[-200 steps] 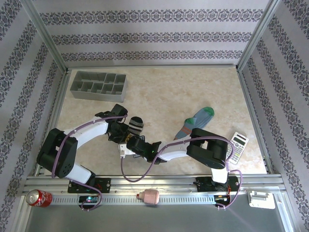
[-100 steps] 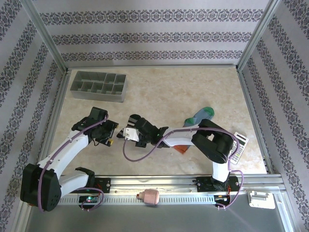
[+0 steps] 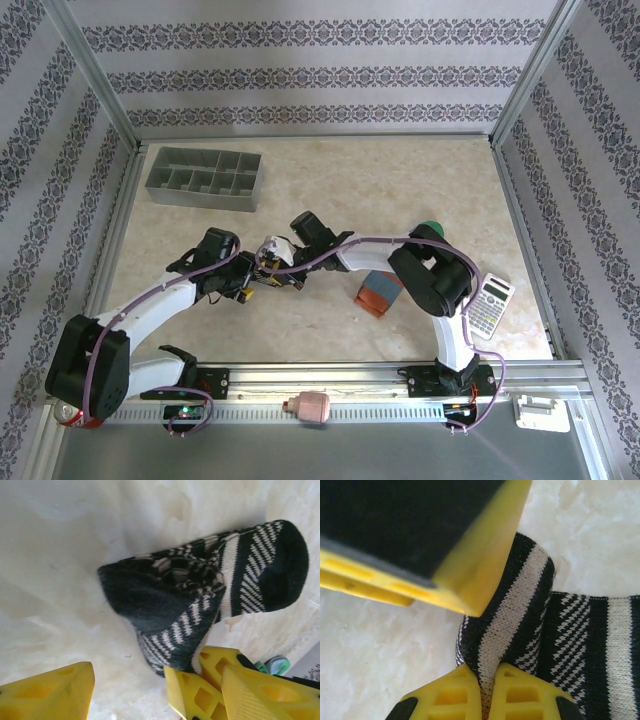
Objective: Roll the socks
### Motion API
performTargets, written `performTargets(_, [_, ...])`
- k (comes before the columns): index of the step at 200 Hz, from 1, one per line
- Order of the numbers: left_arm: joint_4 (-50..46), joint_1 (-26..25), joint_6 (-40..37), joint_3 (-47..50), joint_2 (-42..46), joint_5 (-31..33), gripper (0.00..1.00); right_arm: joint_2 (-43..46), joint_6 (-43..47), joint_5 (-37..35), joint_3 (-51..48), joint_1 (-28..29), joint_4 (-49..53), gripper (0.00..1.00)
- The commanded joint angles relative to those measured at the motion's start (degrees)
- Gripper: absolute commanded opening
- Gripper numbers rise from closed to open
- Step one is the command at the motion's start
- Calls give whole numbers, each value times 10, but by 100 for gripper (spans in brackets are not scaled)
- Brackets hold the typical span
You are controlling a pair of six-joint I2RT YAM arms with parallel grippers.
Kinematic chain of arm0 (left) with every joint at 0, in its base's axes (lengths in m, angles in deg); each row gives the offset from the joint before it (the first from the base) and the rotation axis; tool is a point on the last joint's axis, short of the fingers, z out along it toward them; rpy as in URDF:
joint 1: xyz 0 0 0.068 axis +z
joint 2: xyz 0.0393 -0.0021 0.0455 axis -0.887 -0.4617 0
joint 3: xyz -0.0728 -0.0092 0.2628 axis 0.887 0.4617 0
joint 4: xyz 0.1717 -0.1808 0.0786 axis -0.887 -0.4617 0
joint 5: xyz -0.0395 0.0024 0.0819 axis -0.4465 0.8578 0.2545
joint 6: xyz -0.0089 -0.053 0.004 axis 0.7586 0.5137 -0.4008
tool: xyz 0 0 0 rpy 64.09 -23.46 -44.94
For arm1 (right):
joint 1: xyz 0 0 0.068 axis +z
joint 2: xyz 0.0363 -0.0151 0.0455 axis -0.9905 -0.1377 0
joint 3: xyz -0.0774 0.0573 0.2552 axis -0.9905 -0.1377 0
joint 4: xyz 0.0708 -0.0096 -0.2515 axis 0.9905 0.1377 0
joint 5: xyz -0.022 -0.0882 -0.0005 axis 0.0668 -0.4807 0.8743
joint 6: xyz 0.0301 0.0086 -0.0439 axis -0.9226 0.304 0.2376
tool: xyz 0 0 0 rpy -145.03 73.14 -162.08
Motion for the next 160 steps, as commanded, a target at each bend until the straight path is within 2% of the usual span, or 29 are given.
performTargets(1, [74,-6,19,17,-17,-7,63,-74,-62,61,-17,-17,142,0])
performTargets(13, [85,-7,22,22,-23,-5,60,-84,-74,85,-7,-29,151,0])
performTargets(64, [145,-7,12,13,-91,-13,56,-122,-97,122,53,-49,212,0])
performTargets(92, [158,-6,7,19,-121,-11,49,-146,-140,150,72,-66,211,0])
performTargets(118, [123,-6,-4,26,-141,-3,40,-159,-195,200,74,-80,170,0])
performTargets(135, [117,-8,-13,33,-149,-4,31,-155,-193,203,80,-79,170,0])
performTargets(146, [96,-9,-12,36,-147,-2,15,-148,-178,197,84,-78,181,2])
performTargets(160, [44,-11,-13,31,-138,2,0,-125,-149,177,78,-75,185,11])
